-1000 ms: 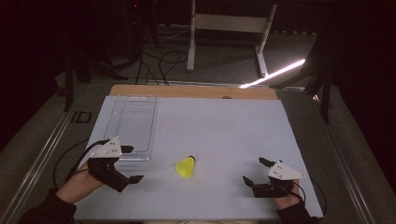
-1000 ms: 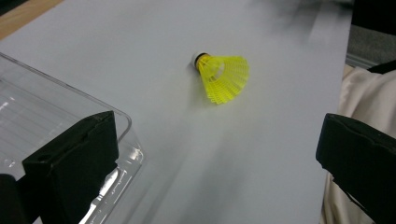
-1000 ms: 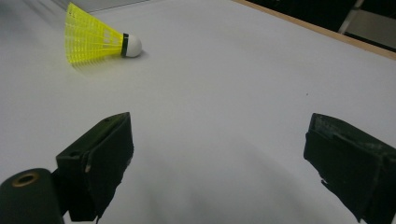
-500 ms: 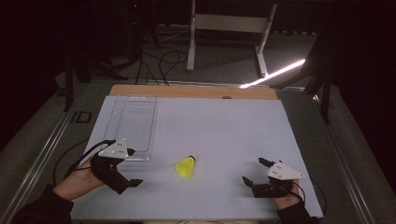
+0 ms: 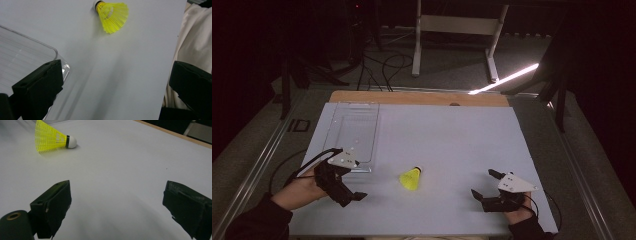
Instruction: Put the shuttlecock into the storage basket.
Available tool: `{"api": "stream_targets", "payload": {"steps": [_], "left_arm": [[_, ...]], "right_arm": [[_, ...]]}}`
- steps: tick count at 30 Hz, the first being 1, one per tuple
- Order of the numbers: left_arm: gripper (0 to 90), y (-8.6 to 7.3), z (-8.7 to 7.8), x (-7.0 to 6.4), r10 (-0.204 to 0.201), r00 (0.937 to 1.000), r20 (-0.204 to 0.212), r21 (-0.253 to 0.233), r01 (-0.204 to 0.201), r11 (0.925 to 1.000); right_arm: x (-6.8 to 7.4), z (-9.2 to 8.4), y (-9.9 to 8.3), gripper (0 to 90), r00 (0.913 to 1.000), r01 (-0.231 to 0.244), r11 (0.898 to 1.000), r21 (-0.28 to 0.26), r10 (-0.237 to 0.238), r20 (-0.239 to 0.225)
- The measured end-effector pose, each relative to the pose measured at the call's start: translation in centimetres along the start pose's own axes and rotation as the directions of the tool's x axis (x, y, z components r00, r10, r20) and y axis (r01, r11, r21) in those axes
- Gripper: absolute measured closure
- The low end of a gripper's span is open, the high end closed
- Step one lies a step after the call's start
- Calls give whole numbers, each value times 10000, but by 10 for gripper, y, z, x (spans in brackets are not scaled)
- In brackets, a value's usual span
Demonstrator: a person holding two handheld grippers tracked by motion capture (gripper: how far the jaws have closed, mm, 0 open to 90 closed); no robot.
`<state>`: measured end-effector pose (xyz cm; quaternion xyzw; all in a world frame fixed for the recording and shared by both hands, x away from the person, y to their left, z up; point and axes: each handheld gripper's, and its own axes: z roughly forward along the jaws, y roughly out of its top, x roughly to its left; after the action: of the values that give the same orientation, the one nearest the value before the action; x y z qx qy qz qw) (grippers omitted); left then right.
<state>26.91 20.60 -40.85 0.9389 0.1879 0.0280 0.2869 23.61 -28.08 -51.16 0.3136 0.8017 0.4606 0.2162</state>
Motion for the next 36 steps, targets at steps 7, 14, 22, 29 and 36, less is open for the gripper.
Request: {"api": "stream_targets", "payload": {"steps": [7, 14, 22, 29, 36], "left_arm": [[0, 6, 7, -1, 78, 9995, 313, 778, -102, 9969], [0, 12, 16, -7, 602, 9969, 502, 1803, -683, 9812], [0, 25, 22, -10, 427, 9939, 1013, 2193, -641, 9736], [0, 40, 24, -11, 427, 9946, 942, 1887, -600, 9802], [0, 55, 29, -12, 560, 9958, 720, 1862, -686, 9801]], "right_arm": [[0, 0, 0, 83, 10000, 7, 10000, 2, -7, -8], [0, 0, 0, 83, 10000, -20, 10000, 16, 20, -17], [0, 0, 0, 83, 10000, -20, 10000, 15, 20, -23], [0, 0, 0, 83, 10000, -22, 10000, 11, 22, -24], [0, 0, 0, 83, 10000, -40, 10000, -3, 40, -34]]}}
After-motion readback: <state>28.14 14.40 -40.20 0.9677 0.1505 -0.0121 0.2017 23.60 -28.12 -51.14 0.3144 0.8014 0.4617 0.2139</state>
